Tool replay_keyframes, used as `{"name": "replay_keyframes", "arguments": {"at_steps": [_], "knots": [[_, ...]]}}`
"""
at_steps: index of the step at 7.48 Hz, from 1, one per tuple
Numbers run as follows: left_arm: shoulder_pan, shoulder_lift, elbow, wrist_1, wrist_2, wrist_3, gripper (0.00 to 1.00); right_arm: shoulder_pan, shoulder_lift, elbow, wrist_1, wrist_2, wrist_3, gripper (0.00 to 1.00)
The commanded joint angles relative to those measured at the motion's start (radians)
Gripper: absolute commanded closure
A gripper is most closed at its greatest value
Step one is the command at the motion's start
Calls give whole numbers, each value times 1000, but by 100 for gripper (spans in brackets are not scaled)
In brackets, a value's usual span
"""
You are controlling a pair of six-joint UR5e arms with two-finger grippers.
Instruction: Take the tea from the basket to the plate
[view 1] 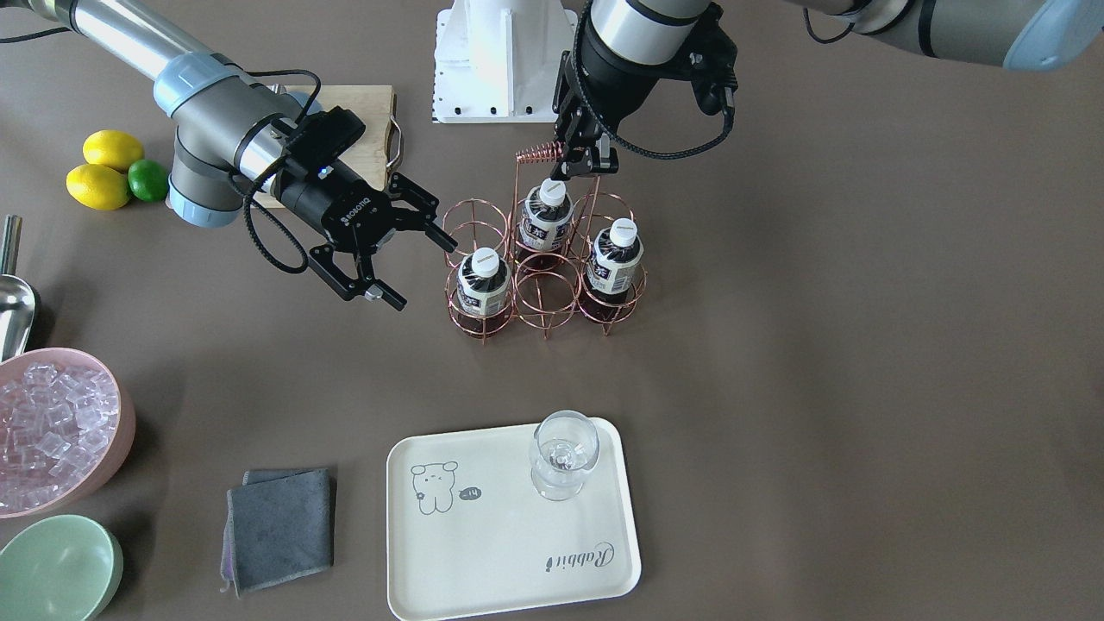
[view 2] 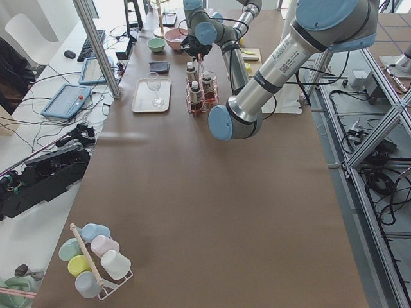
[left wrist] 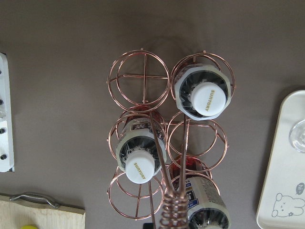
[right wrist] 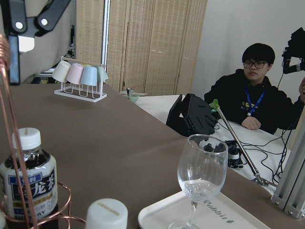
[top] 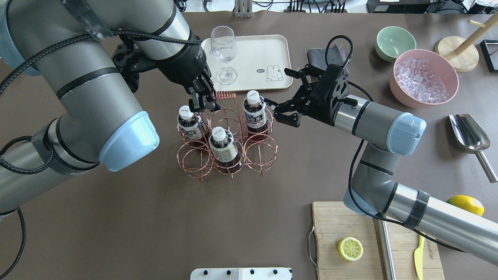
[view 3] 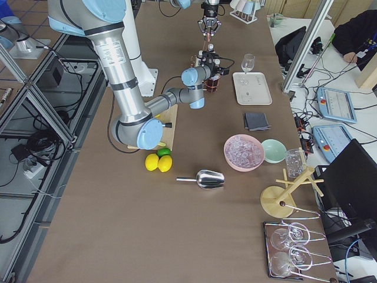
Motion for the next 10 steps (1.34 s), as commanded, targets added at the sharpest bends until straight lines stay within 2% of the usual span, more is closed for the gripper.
{"name": "replay_keyframes", "arguments": {"at_steps": [1,6,8,10], "knots": [[0,0,0,0,0,0,100,-27,52,22,-59,-14,22,1],[-2,2,-1,0,-5,0,100,-56,79,19,-98,-30,44,2],[-2,2,-1,0,-5,0,100,-59,79,9,-99,-46,44,14],[-2,2,0,0,-5,0,100,-62,79,2,-99,-48,44,16]]}}
